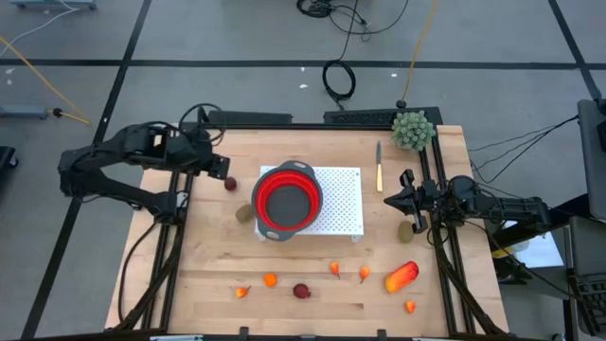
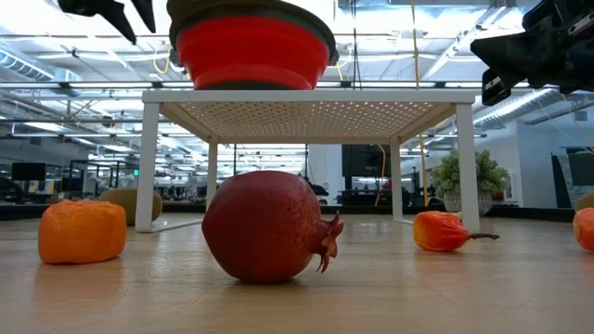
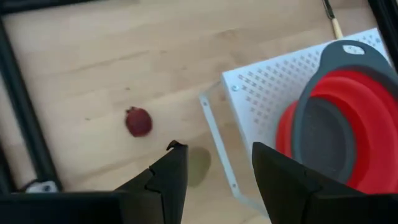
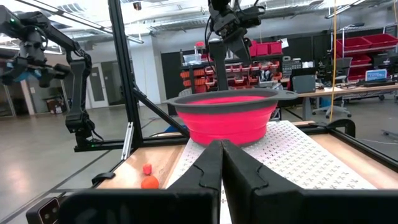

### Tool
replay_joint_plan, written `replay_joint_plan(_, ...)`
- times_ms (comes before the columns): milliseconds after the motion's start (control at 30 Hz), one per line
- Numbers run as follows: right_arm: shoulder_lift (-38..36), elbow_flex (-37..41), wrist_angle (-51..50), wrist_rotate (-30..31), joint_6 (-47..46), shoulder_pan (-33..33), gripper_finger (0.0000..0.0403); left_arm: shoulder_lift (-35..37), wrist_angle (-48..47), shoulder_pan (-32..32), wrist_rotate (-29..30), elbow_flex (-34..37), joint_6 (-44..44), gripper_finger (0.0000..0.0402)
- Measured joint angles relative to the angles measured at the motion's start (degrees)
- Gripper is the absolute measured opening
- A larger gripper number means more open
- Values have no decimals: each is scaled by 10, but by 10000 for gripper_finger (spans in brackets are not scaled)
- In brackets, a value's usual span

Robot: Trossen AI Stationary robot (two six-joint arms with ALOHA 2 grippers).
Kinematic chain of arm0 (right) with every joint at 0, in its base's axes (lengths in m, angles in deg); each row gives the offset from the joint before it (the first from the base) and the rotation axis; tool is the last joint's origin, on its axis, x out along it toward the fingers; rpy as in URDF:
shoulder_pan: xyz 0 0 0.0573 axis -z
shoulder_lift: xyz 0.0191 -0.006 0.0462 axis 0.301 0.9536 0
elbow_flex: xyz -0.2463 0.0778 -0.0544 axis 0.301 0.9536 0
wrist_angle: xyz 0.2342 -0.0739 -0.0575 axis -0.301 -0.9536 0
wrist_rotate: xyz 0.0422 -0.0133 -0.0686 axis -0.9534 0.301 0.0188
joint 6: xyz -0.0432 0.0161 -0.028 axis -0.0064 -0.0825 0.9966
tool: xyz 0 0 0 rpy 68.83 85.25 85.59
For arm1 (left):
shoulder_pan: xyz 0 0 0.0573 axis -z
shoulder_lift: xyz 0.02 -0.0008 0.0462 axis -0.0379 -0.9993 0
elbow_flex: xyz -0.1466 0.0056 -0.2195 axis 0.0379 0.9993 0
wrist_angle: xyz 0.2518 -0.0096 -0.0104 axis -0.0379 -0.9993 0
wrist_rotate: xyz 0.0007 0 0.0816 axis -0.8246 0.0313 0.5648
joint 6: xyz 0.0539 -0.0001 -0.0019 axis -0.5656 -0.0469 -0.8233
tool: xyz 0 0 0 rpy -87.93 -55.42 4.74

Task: Pick & Place Fruit
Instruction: Put the right kiwi into the strainer bowl on the shelf

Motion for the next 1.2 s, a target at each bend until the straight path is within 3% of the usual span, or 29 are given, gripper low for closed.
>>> replay_joint_plan(300, 0, 0, 0, 1, 0, 0, 0, 20, -9, 49, 66, 0, -13, 157)
replay_joint_plan(667, 0, 0, 0, 2, 0, 0, 0, 27, 16, 147, 135, 25, -33, 9)
replay_joint_plan(833, 0, 0, 0, 2, 0, 0, 0, 49, 36, 188, 139, 79, 0, 12)
replay_joint_plan(1200, 0, 0, 0, 2, 0, 0, 0, 108, 211, 288, 174, 240, -4, 2)
